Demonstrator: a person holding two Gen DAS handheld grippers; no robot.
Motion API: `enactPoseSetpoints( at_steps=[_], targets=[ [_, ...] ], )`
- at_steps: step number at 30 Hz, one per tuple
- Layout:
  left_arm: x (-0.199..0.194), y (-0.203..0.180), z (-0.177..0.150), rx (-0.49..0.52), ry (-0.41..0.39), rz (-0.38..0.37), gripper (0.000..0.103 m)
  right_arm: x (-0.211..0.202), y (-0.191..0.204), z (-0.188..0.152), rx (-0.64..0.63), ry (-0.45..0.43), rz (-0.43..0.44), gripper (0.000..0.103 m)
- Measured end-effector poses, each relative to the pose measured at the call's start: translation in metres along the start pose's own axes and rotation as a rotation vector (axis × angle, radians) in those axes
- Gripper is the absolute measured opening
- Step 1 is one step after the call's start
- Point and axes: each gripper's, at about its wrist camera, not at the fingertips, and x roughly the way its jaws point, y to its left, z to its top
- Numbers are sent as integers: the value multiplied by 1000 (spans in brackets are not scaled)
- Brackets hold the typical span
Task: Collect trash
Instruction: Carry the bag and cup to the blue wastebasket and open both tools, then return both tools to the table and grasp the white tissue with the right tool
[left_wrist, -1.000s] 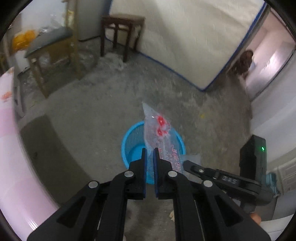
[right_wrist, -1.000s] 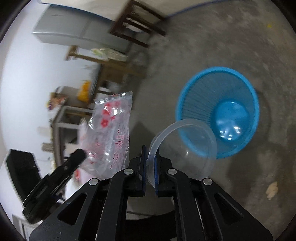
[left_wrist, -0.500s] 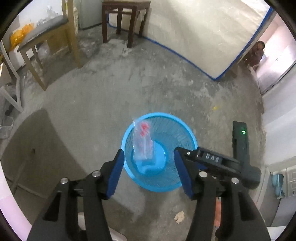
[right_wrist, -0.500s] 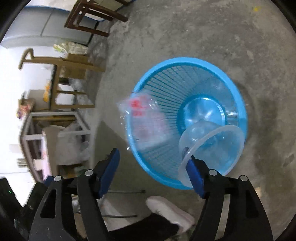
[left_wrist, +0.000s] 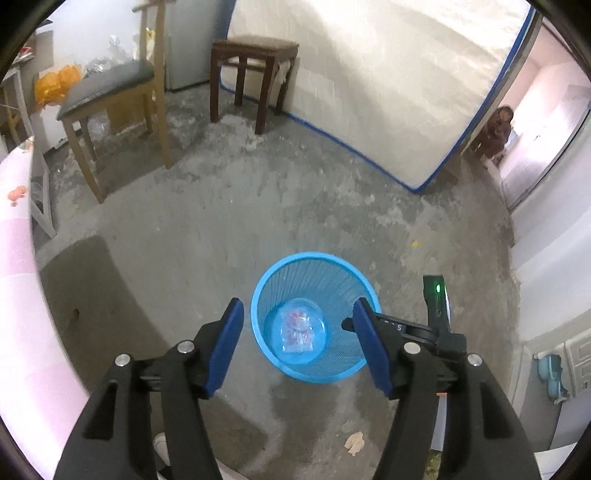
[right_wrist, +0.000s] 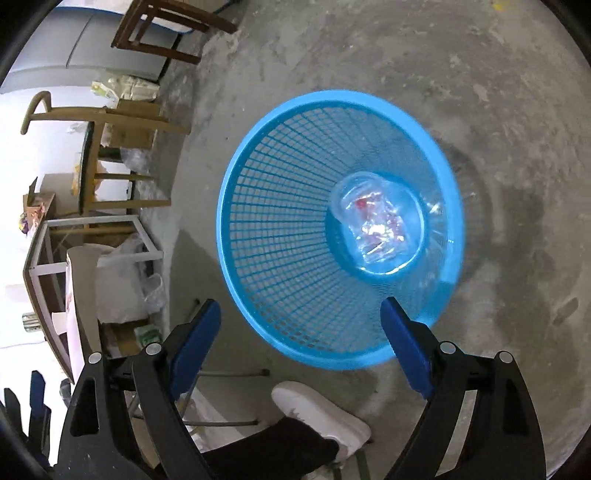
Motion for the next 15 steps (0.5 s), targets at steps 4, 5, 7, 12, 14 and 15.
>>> enactPoseSetpoints(
  at_steps=[4,5,7,12,14,15],
  targets=[
    [-42,0,-11,25,-70,3,63,-28,3,-19,-40,-50,48,84],
    [-53,1,-13,30,-90,1,63,-33,7,-24,-60,-62,55,84],
    [-76,5,-20,28,-123,4,65,-46,13,-40,-100,-88,63,84],
    [-121,25,-41,-32,-162,-81,66,-91,37,-92,-228,-196,61,86],
    [-134,30,-52,-28,-159,-85,73,-108,49,-115,-287,-245,37,90],
    [-144,33,-60,-24,-167,-69,73,-114,54,-125,-313,-268,22,91]
  ],
)
